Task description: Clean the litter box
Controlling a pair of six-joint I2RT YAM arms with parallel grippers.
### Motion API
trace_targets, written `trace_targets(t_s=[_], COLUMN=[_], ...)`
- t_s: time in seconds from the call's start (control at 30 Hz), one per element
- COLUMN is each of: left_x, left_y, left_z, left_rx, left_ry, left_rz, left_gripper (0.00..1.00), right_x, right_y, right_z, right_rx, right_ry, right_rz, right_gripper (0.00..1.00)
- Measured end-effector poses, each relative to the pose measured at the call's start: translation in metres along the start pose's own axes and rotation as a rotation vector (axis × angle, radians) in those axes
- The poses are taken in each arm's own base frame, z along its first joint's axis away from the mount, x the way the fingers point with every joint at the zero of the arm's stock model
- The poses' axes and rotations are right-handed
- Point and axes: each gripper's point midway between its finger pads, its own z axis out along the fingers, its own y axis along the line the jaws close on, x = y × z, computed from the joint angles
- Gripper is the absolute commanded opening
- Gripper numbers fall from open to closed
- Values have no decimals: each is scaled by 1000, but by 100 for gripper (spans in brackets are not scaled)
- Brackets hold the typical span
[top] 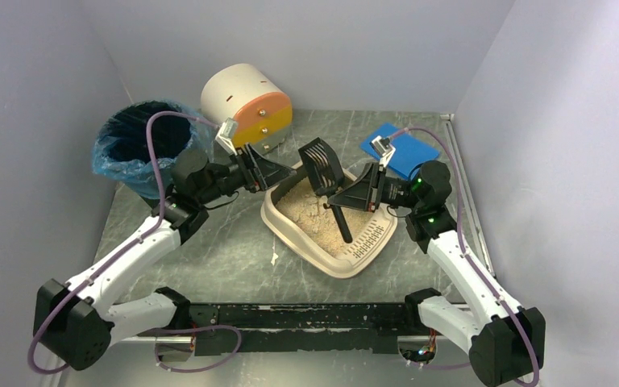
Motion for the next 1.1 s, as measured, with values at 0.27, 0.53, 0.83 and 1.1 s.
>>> trace_targets(t_s=[0.27,0.53,0.83,1.1], left_x=[-9,-28,-21,7], left_y=[-5,-41,-56,-54], left_z=[13,-12,1,-3], left_rx=[75,171,317,437], left_ry=[-32,-120,3,150], left_rz=[129,567,840,884], left_gripper=[88,96,90,65], right_x=[5,23,51,56], right_y=[12,9,21,29], right_z=[-2,-3,5,6], right_rx=[-54,-58,-115,-141], right_ry=[31,105,216,238], right_rz=[24,98,131,117], right_gripper=[9,10,11,12])
